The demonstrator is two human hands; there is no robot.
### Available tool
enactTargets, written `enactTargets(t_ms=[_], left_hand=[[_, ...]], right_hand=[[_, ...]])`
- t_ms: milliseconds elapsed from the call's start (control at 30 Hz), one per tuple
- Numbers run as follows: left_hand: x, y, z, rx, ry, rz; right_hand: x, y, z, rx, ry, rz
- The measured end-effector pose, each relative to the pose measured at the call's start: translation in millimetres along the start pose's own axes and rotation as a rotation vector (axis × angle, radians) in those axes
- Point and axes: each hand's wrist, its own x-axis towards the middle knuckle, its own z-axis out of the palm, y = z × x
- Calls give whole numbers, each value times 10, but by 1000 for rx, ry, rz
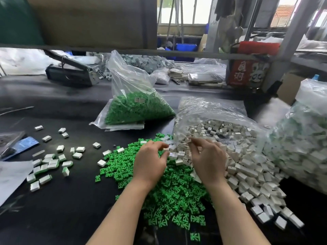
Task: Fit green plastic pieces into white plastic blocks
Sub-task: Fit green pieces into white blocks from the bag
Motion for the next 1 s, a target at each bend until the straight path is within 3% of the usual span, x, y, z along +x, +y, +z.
enactTargets(t_ms=[100,200,300,467,567,700,767,833,1000], left_hand=[[-2,100,-55,-451,-14,-121],[6,176,-103,-827,-88,-217],[7,212,-103,-953,-110,-209],[15,195,-55,-993,5,-250],[48,119,-90,-1016,107,-282],[87,29,-162,-1023,175,-316],[88,12,-177,-1032,172,-325],[80,15,-182,-1027,152,-314],[70,52,-200,-1070,131,-302]], right_hand=[[3,-73,-14,451,-69,36],[15,-161,-6,615,-132,15],[10,-193,24,637,-154,-9],[-20,-209,-23,627,-197,-23],[-1,-184,-90,408,-251,-68],[-97,-295,-93,105,-608,-189],[-161,-364,-20,-132,-694,-273],[-178,-388,45,-257,-664,-329],[-173,-357,59,-201,-571,-337]])
